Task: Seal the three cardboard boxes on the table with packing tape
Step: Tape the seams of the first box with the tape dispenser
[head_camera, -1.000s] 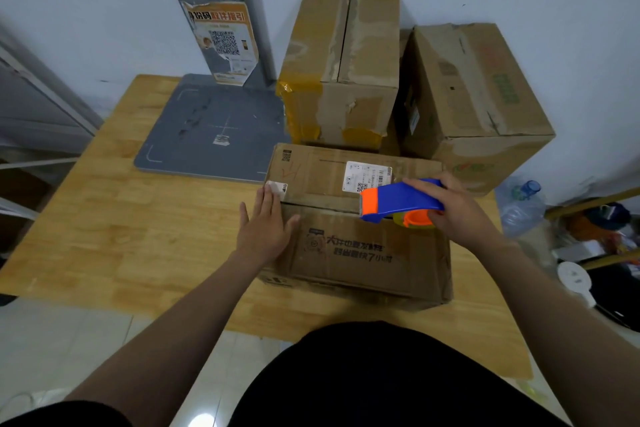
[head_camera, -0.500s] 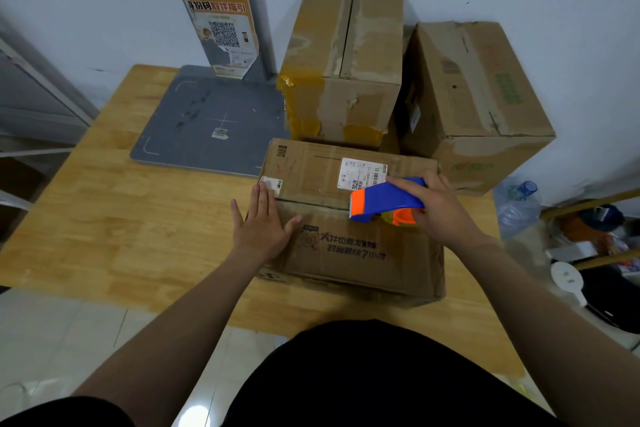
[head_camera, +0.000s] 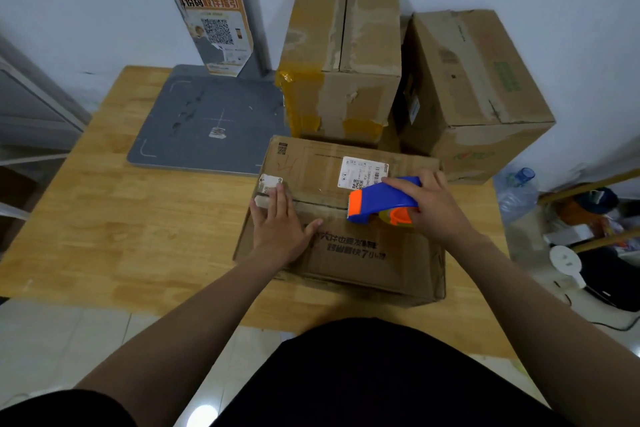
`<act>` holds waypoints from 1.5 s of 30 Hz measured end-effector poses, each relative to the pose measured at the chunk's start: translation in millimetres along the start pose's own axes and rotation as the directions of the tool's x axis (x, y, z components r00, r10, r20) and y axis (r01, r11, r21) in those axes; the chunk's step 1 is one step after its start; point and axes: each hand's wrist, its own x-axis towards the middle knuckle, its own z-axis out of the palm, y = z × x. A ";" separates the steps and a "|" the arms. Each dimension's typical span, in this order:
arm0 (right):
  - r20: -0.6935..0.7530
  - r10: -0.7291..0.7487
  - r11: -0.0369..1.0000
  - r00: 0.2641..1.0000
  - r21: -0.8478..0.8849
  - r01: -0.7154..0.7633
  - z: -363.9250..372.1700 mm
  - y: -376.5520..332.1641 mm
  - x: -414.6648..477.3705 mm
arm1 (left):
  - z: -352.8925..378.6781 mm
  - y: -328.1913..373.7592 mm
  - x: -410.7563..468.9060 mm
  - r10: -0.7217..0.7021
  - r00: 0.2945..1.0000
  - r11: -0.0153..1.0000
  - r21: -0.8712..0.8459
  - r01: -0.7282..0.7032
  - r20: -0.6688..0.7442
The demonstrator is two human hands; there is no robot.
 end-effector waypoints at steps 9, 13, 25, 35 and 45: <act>-0.050 -0.015 0.999 0.999 0.032 0.016 2.9 4.4 -9.2 | 7.0 20.6 2.0 0.114 0.993 0.988 -0.106 -0.111 0.019; -0.054 -0.014 0.999 0.998 0.036 0.016 2.5 5.9 -10.1 | 2.6 32.1 0.2 0.188 0.982 0.975 -0.125 -0.185 0.011; -0.024 -0.012 0.998 1.000 0.056 0.014 2.0 9.1 -7.9 | 4.3 52.7 2.6 0.210 0.976 0.963 -0.183 -0.197 0.058; 0.077 0.018 0.977 0.997 0.212 -0.034 -7.0 25.2 -5.4 | 4.2 53.8 3.7 0.211 0.975 0.960 -0.199 -0.194 0.064; 0.044 -0.093 0.973 0.995 0.214 0.081 -16.4 48.2 -18.7 | 6.0 47.5 5.7 0.207 0.976 0.915 -0.367 -0.170 0.064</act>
